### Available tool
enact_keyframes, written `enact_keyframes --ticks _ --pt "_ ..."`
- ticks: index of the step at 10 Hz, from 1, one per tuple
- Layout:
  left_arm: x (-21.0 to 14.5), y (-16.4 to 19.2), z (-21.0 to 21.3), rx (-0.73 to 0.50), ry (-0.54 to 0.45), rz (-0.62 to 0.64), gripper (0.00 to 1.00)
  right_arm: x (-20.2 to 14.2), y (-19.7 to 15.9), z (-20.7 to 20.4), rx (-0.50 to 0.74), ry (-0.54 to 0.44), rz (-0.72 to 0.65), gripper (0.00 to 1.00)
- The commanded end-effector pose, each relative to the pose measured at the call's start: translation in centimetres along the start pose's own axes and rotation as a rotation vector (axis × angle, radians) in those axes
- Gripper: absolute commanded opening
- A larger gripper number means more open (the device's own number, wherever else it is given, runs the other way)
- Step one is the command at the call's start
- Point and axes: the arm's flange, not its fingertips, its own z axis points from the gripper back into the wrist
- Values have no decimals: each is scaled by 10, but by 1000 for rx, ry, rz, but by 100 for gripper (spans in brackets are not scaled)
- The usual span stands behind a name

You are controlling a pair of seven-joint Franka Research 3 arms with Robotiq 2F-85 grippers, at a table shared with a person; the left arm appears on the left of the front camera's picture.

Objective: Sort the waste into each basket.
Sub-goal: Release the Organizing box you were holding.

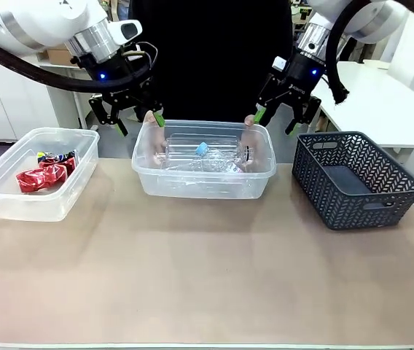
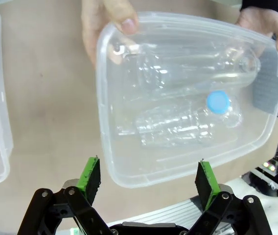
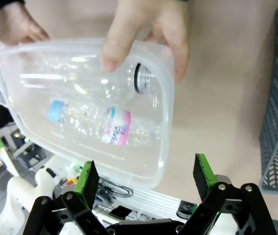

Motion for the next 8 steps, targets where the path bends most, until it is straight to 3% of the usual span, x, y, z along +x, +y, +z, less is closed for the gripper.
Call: enact_keyframes --ticks 1,2,3,5,6,7,8 --pt "-57 -11 32 -110 53 -92 100 -92 -8 25 50 -4 80 100" --pt "-102 -14 46 -187 70 -158 100 -143 -17 35 69 18 71 100" --pt "-146 -20 49 -82 38 -134 100 -196 -22 35 29 16 51 100" --pt "-203 -41 48 10 52 -213 100 -261 -32 26 11 -55 73 100" --pt "-220 -48 41 3 68 -253 100 -279 -38 19 19 -115 54 100" --pt "-218 -41 30 27 78 -206 100 -281 -40 10 17 -142 79 100" --pt "-213 -46 47 -20 72 -230 100 -266 -30 28 -7 -30 46 100"
